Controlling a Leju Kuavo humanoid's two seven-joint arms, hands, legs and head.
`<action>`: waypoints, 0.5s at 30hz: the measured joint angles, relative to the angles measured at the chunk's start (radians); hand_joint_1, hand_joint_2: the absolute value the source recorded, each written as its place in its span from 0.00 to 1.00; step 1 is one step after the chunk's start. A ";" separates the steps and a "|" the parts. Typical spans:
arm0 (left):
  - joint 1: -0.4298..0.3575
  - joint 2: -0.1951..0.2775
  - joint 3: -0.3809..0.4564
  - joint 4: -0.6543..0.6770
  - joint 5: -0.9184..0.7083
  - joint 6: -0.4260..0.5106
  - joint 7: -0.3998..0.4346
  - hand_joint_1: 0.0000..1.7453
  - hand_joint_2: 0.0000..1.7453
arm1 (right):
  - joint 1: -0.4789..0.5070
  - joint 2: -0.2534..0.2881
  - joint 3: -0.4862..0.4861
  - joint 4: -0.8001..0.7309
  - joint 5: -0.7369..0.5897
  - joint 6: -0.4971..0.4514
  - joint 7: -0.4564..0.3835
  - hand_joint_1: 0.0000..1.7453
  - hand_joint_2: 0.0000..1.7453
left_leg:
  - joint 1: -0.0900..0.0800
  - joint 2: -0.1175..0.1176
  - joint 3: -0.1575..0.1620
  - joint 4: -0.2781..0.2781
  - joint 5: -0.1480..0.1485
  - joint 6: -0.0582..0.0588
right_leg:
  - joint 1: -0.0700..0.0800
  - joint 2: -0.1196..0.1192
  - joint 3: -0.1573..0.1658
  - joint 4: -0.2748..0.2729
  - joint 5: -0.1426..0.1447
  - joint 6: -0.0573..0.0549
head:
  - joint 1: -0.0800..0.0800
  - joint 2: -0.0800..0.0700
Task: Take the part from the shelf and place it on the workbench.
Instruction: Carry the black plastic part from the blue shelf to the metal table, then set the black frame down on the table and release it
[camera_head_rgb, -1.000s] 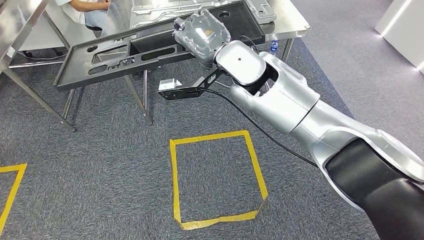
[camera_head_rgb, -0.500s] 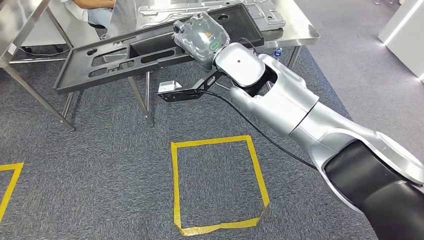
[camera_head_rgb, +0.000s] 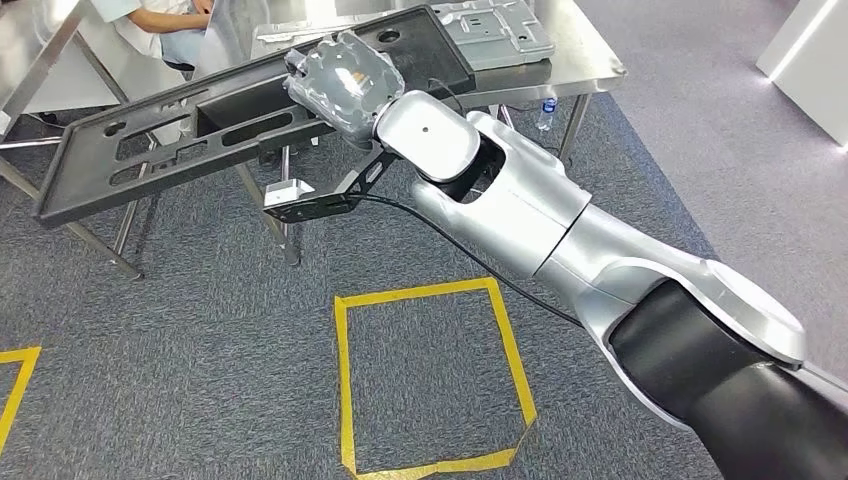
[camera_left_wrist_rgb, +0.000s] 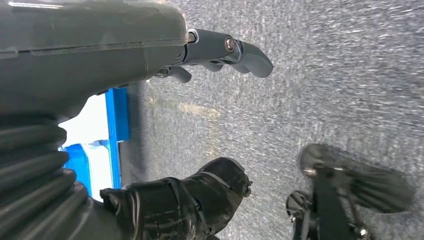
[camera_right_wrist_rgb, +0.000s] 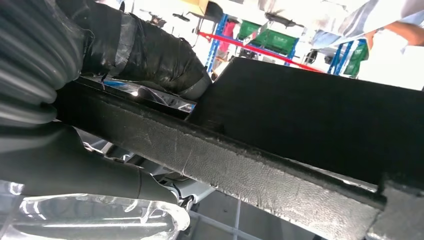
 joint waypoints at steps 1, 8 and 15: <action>0.000 0.000 0.000 0.000 0.001 0.000 0.002 0.00 1.00 | -0.002 0.004 0.000 0.003 0.000 -0.001 0.000 1.00 1.00 | -0.004 0.000 0.027 -0.063 0.026 0.005 | 0.001 0.001 0.007 -0.001 -0.006 0.003 | 0.000 0.000; 0.000 0.000 0.001 0.000 0.004 0.000 0.011 0.00 1.00 | -0.012 0.021 0.000 0.019 0.000 -0.002 -0.008 1.00 1.00 | -0.004 -0.004 0.089 -0.157 0.027 0.042 | 0.007 -0.007 -0.007 0.046 -0.047 0.034 | 0.004 0.000; 0.002 0.001 0.009 0.000 0.004 0.004 -0.009 0.00 1.00 | -0.018 0.021 0.005 0.041 -0.001 0.002 -0.012 1.00 1.00 | 0.000 -0.028 0.124 -0.148 -0.011 0.047 | -0.006 -0.008 -0.132 0.158 0.006 0.043 | 0.006 0.000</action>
